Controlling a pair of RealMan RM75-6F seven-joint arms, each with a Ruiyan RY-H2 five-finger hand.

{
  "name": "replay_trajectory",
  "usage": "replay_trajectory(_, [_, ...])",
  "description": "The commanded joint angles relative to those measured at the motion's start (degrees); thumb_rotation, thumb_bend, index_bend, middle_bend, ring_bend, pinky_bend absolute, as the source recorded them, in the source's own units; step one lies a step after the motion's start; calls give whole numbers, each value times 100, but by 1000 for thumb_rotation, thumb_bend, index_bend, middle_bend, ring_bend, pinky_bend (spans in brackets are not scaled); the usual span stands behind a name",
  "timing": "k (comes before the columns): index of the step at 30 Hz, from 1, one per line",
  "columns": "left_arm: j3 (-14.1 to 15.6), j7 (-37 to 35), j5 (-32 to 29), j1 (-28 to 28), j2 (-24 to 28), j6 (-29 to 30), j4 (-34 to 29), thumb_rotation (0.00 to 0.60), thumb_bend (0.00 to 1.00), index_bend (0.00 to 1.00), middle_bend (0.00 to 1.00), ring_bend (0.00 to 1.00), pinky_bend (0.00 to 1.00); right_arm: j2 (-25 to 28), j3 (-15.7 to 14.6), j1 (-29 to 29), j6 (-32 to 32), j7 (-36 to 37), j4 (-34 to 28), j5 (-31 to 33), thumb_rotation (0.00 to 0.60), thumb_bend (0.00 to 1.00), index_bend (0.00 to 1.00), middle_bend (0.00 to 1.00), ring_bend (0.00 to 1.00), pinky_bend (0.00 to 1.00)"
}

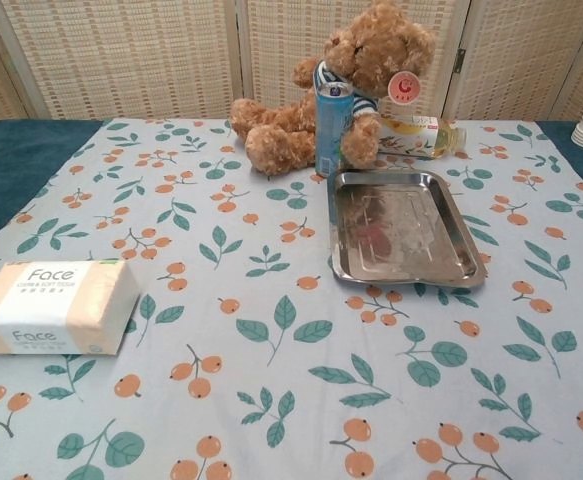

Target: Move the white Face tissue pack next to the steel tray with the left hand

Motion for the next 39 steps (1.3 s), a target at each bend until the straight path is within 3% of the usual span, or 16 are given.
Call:
replay_trajectory(1, [-23,161,-39,-65,30,-79,-208,600,332,0,46,42,185,13,1,-2,-3,30,0,1,600,119,0,0,0,0])
replay_trajectory(8, [-53,831,-134,-261,213,-327,-1419,600,321,0,40,29,185,39,-19,-29,7,67,0,-64,600,120,0,0,0,0])
replay_trajectory(13, [-84,2210,-503,-445,143,-456,-2607,600,255,0,42,19,183,79,-39,-66,34,150,0,-157,600,120,0,0,0,0])
replay_trajectory(17, [-52,3432,-878,-589,-412,-417,-3148,600,240,0,58,19,182,135,-50,-87,39,248,0,-202,600,119,0,0,0,0])
replay_trajectory(27, [120,5453,-1403,-961,-1982,-279,-2718,600,221,0,58,15,172,276,-52,-102,6,472,0,-236,600,120,0,0,0,0])
replay_trajectory(39, [-252,6771,-1921,-1307,-3349,377,-2217,600,217,0,96,14,154,325,-18,-72,-41,551,0,-155,600,120,0,0,0,0])
